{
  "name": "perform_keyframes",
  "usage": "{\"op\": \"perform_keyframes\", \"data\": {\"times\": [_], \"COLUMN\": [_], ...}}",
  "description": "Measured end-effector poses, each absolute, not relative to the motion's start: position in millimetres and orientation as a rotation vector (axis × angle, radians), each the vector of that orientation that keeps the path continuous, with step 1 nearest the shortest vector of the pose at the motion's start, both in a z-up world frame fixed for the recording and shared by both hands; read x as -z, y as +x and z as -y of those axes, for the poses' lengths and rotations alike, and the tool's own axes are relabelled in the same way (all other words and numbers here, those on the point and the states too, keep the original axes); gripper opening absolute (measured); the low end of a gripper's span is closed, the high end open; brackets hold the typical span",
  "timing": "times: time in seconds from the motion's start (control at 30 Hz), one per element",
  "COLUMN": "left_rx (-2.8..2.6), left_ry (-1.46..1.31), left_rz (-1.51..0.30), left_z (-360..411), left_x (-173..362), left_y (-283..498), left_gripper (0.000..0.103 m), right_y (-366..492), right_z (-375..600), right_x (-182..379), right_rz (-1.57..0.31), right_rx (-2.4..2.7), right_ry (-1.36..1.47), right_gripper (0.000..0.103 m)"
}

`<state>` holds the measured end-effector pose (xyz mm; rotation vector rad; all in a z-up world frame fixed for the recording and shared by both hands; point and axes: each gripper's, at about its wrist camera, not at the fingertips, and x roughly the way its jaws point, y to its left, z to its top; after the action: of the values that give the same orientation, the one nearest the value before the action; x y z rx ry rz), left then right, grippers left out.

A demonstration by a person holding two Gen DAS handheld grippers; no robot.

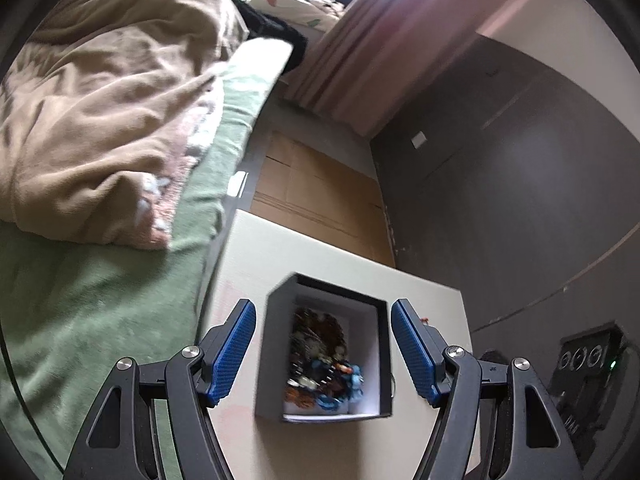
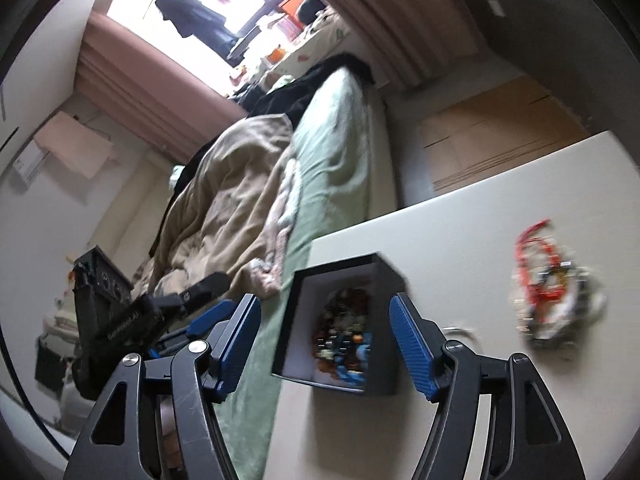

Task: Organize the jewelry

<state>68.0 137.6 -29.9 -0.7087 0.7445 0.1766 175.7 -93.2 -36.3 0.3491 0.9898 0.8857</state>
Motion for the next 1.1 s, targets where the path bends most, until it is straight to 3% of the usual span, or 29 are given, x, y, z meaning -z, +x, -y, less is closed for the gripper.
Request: {"op": "perform_keyframes", "data": {"times": [0.07,0.13,0.17,0.23,0.47,0.87,1.1], "left_rx": [-0.166,-0.156,-0.149,-0.138,-0.074,-0.029,-0.014], "left_ry": [-0.675,-0.650,-0.633,-0.603,-0.497,-0.462,-0.466], "left_rz": [-0.751,-0.759,-0.764,-0.771,-0.808,-0.942,-1.016], "left_z": [-124.3,-112.7,-105.2,-93.4,-47.7,5.2,30.6], "left_x": [28.5,28.1,27.8,27.1,23.3,29.6,45.6], "left_y": [71.1,73.5,75.1,76.1,91.6,147.9,178.8], "left_gripper": [0.071,0.071,0.071,0.071,0.070,0.046,0.033], "right_y": [177.8,180.7,181.3,183.0,189.2,208.2,216.2], "right_z": [102.6,114.8,121.3,134.6,181.3,232.3,247.9], "right_x": [33.6,32.7,32.0,30.6,33.1,48.1,53.3], "right_rz": [-0.981,-0.983,-0.982,-0.974,-0.990,-1.072,-1.107], "right_rx": [-0.862,-0.829,-0.814,-0.785,-0.656,-0.523,-0.498], "right_ry": [0.349,0.349,0.352,0.363,0.390,0.479,0.505], "right_gripper": [0.068,0.076,0.085,0.089,0.089,0.088,0.070]}}
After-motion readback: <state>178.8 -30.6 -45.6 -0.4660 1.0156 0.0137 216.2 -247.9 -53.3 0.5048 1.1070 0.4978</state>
